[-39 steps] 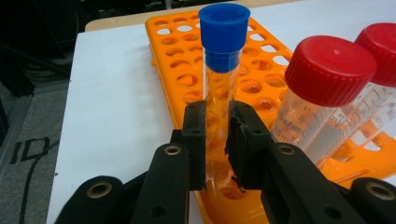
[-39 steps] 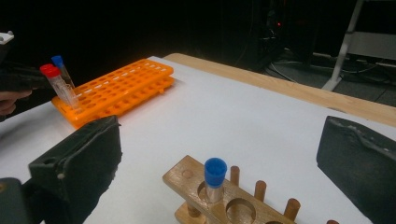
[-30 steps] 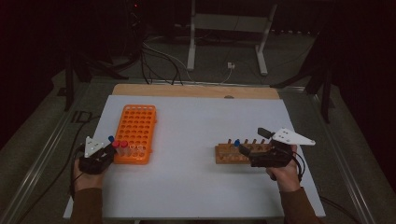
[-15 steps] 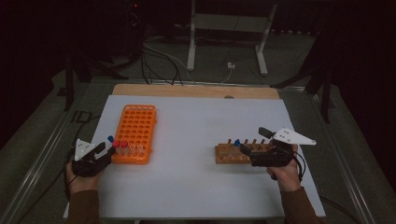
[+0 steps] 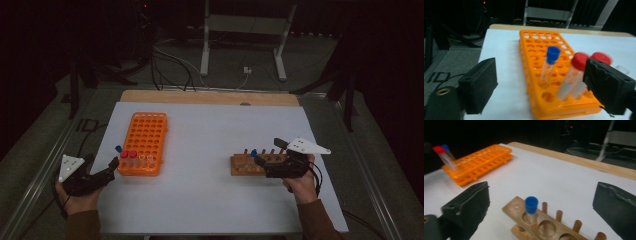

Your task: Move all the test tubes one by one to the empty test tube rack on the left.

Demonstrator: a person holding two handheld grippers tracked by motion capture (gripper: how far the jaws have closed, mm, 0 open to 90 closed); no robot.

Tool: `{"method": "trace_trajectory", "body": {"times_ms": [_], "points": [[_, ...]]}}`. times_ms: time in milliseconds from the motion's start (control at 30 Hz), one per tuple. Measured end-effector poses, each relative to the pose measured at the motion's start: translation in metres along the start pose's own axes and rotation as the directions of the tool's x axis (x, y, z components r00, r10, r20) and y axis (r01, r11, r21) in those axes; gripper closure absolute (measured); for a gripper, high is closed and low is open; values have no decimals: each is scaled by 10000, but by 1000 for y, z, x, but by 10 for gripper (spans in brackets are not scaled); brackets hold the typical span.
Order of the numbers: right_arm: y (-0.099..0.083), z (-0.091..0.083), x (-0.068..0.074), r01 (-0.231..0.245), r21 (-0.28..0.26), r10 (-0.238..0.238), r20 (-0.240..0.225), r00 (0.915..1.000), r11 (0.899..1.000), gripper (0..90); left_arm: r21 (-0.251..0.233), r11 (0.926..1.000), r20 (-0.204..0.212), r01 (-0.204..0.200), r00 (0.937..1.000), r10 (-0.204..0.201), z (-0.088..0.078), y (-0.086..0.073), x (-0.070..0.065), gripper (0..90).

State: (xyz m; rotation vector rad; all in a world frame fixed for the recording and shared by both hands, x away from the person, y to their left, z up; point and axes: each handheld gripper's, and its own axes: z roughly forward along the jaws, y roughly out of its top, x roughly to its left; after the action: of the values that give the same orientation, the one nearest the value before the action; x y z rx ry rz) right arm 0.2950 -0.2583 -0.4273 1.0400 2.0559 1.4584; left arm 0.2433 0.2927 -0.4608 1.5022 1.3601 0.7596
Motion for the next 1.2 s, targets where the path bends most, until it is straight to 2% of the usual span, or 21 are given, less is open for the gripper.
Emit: {"method": "trace_trajectory", "body": {"times_ms": [200,400,600,900,1000,1200], "points": [[-4,9,2,-9,112,10,-149,9999,9999,74,-63,9999,420,-103,9991,105,1,6,-17,16],[-10,18,3,46,523,-28,-339,9994,9986,76,-7,9997,943,-224,9953,224,5,9,-33,5],[-14,25,5,134,755,-103,-409,9991,9971,166,134,9989,1418,-450,9890,426,9,10,-49,5],[-21,34,11,475,1074,-443,-318,9985,9931,471,49,9954,1969,-955,9760,927,14,14,-77,6],[-23,35,12,553,1196,-531,-218,9984,9913,560,-8,9944,2151,-1057,9711,1034,16,15,-84,6],[-25,38,14,778,1413,-743,-297,9968,9869,700,-5,9925,2422,-1221,9629,1186,21,15,-97,6]]}}
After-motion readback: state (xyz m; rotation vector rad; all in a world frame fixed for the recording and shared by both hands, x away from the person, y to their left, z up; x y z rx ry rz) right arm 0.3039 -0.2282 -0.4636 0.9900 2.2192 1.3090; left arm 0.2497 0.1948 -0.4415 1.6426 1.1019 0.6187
